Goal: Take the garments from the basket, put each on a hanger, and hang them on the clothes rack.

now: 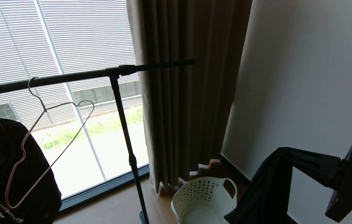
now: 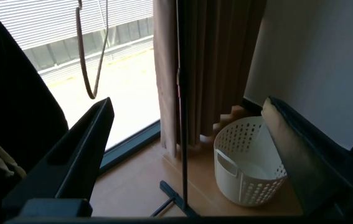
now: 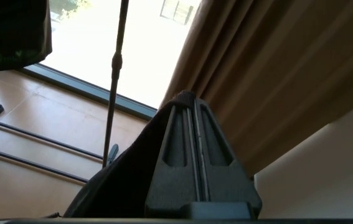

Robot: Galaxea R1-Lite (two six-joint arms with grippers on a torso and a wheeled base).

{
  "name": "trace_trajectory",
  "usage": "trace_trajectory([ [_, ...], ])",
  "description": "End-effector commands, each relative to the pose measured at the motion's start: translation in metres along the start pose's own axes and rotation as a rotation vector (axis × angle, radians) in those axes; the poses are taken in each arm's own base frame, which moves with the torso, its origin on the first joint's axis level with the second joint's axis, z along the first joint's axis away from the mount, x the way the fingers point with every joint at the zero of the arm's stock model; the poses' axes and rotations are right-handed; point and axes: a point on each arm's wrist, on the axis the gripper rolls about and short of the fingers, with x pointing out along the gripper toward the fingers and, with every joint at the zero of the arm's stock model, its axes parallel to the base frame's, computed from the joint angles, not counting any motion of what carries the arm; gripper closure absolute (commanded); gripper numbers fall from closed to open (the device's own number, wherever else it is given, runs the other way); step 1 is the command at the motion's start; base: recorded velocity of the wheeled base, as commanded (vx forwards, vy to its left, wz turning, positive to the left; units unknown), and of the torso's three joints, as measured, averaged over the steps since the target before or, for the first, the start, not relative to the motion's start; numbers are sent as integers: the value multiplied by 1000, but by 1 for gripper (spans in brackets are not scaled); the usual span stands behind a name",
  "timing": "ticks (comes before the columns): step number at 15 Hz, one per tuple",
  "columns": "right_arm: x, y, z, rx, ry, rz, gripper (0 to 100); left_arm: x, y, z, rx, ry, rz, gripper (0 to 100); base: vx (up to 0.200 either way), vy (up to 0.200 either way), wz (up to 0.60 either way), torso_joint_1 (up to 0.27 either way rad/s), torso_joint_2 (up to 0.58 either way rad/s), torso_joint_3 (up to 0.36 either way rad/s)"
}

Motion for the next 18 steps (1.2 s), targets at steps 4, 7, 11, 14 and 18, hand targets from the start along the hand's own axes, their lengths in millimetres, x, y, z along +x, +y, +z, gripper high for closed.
trace_trajectory([
  [4,0,0,-1,-1,2,1,100,0,0,0,-1,1,0,0,0,0,0,229,-548,-439],
  [7,-2,1,-2,-3,1,0,100,0,0,0,-1,1,0,0,0,0,0,41,-71,-173],
  [11,-4,0,1,-3,-13,-3,100,0,0,0,-1,1,0,0,0,0,0,9,-4,-75],
  [14,-2,-1,3,0,-36,-12,100,0,0,0,-1,1,0,0,0,0,0,0,0,0],
  [18,-2,-2,3,0,-40,-20,100,0,0,0,-1,1,0,0,0,0,600,1,-4,0],
])
